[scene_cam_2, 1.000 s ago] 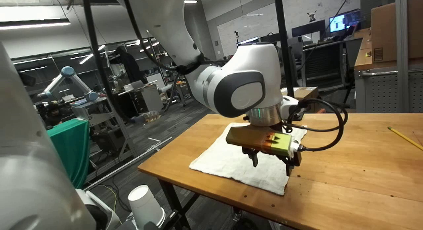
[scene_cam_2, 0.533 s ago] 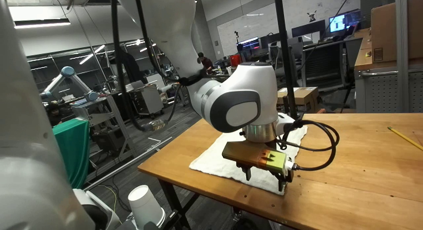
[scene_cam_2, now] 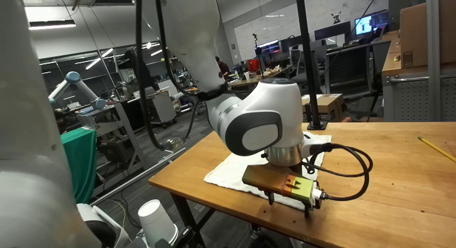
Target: Fold the cloth
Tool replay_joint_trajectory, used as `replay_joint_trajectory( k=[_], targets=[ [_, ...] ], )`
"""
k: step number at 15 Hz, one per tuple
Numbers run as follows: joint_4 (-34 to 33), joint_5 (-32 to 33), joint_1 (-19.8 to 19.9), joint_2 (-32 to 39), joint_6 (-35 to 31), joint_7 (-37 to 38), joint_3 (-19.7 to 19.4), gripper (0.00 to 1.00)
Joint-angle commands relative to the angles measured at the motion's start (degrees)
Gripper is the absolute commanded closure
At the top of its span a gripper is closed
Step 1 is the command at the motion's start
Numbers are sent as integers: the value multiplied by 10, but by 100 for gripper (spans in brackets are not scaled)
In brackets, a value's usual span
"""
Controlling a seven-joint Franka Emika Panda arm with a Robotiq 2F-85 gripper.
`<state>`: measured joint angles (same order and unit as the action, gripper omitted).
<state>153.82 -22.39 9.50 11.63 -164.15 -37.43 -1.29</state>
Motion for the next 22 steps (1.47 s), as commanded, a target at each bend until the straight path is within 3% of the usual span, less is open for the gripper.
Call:
replay_joint_trajectory(
  k=[1,7,8,10,18,22],
  targets=[
    [5,-16,-1,16,-96,-11,14,0],
    [5,-8,-2,47,-186,4,34,0],
    [6,-8,-4,53,-193,9,33,25],
    [7,-9,-6,56,-200,14,33,34],
    [40,-14,-48,37,-199,44,21,94],
    [34,-31,-118,39,-178,74,19,100]
  ],
)
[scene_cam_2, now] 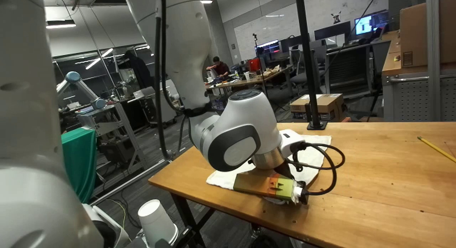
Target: Fold the cloth
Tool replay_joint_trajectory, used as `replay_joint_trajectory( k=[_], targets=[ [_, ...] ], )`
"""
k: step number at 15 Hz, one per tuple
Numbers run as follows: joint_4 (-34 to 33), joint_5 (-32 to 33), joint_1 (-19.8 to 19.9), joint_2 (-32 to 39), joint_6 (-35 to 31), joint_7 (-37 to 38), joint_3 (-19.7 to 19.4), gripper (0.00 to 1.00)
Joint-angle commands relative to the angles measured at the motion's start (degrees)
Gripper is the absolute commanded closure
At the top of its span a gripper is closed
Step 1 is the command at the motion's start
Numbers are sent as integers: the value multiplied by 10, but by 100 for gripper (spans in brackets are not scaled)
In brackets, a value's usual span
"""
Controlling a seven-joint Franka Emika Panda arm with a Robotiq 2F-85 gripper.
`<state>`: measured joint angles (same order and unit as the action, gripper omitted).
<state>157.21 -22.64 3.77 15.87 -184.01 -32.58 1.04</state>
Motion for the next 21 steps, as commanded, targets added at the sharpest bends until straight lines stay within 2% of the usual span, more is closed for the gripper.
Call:
replay_joint_trajectory(
  k=[1,4,5,9,11,12,13,15,17,18,21],
  targets=[
    [2,-31,-77,-9,26,37,-2,97],
    [-1,-29,-148,-26,40,77,-12,95],
    [0,72,-139,-29,39,164,-8,96],
    [-36,171,-206,-43,69,268,-41,96],
    [-64,213,-227,-51,91,316,-61,96],
    [-86,240,-241,-47,98,339,-80,96],
    [-105,235,-267,-47,108,336,-102,95],
    [-155,250,-273,-40,124,345,-107,95],
    [-196,238,-270,-32,129,331,-90,95],
    [-214,262,-231,-25,128,349,-48,96],
    [-258,255,-218,-2,126,348,-4,95]
  ],
)
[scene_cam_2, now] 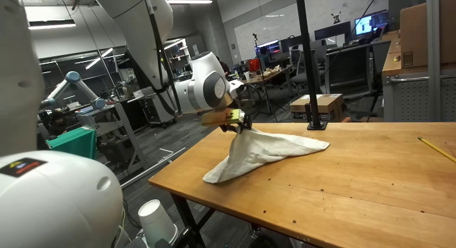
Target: Fold the cloth
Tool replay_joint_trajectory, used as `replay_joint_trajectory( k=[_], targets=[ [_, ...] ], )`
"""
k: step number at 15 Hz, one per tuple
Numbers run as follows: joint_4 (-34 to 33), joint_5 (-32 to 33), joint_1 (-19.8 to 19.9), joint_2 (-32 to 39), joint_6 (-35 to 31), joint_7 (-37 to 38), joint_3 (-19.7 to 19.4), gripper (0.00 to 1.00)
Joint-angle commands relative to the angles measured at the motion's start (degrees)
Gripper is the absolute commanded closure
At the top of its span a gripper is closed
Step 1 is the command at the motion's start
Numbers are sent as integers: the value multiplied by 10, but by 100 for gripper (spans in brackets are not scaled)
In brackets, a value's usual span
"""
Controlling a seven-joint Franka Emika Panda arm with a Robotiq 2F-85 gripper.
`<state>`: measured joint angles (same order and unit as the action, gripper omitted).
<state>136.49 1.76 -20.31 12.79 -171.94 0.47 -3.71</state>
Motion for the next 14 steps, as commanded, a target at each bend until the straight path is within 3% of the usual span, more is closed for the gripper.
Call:
replay_joint_trajectory(
  k=[1,6,14],
  targets=[
    [-64,9,25,39,1,19,56,95],
    [-112,4,31,83,-14,21,90,95],
    [-278,15,12,218,-2,41,54,95]
  ],
)
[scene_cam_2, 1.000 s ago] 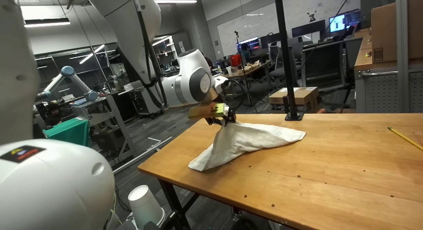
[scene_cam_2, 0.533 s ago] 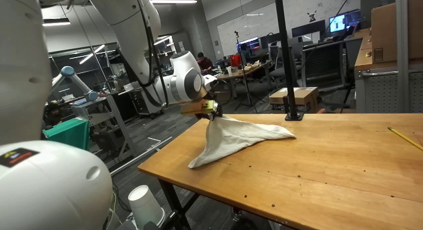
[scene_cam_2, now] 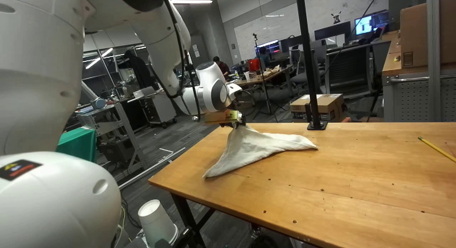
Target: Fold the cloth
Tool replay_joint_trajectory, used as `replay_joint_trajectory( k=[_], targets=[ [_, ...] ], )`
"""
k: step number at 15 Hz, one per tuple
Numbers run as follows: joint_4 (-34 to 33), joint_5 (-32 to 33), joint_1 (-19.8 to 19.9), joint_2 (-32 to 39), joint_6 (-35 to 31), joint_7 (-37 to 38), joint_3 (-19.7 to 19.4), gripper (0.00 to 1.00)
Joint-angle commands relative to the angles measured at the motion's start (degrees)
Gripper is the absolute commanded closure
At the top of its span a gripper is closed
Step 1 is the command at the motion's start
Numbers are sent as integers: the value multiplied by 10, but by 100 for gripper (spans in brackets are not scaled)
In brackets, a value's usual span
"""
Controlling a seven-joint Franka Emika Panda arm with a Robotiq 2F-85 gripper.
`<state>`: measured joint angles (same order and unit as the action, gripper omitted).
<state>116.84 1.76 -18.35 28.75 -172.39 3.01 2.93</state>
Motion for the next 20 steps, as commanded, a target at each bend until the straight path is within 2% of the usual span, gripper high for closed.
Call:
replay_joint_trajectory(
  k=[1,8,9,11,17,20],
  targets=[
    [-102,14,-8,74,5,14,-14,95],
    [-206,12,-20,157,26,20,-29,94],
    [-211,12,-22,163,28,21,-31,69],
    [-220,11,-25,172,33,24,-36,65],
    [-199,9,-23,158,32,32,-43,19],
    [-171,10,-24,138,29,40,-55,1]
  ],
)
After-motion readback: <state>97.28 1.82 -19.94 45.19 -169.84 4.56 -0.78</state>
